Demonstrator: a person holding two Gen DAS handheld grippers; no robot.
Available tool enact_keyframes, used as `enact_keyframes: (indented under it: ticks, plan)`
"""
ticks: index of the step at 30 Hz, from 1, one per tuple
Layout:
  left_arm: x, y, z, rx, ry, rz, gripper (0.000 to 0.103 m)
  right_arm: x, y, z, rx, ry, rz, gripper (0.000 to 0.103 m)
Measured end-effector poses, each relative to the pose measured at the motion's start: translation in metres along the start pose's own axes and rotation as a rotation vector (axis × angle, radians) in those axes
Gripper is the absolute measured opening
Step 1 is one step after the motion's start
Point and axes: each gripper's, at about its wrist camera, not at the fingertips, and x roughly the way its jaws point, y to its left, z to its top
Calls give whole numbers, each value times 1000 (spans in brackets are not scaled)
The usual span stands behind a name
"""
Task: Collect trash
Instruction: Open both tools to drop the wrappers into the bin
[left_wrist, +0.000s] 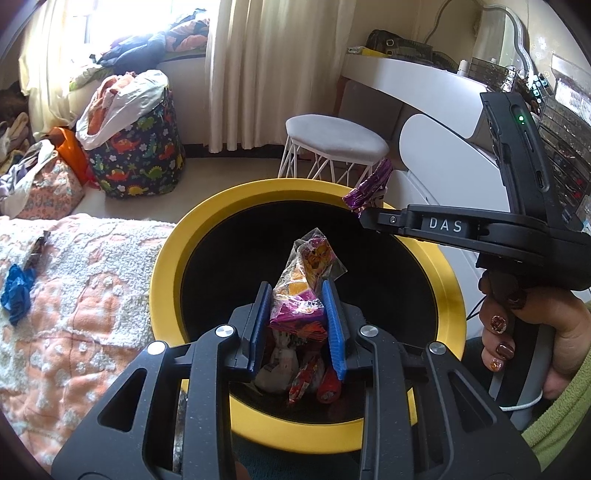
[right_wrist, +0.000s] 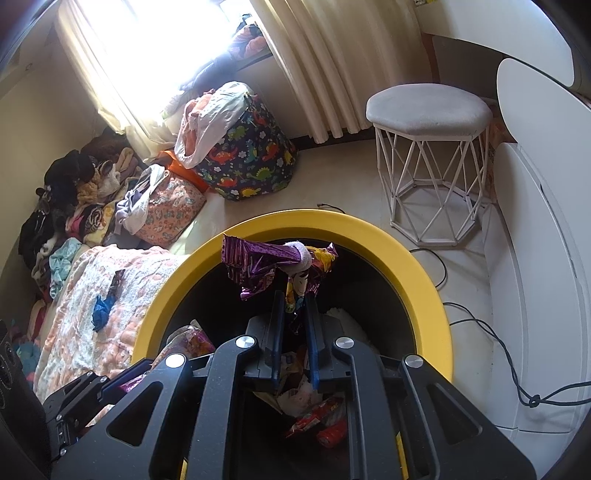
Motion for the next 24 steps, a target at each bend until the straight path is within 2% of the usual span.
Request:
enact_keyframes:
  ticks: [3,6,7,9,11,13,14,19,24]
  plan:
    - [-1,1,-1,-8,-5,6,38,-1,0,0,5,-1,8,33]
    - [-4,3,0,-25,-17,10,49,-3,2,1,1,-6,8,36]
    - [-5,4,0,-32,-21,13,56,-4,2,1,1,-8,11,42]
    - [-9,6,-1,-44,-32,12,61,-6,3,1,-2,-16,14,46]
    - [-13,8,-1,-52,-43,20,78,-8,6,2,-20,-26,14,50]
    - [-17,9,-2,-61,-56,30,87,-11,10,2,-32,-39,11,60]
    - [-19,11,-4,-62,-64,43,91,-12,11,1,-32,-44,12,61]
    - [-35,13,-5,-51,-117,95,92,-18,16,2,-49,-65,13,71]
    - [-47,23,-3,-79,-139,121,92,-24,24,3,-68,-83,27,74]
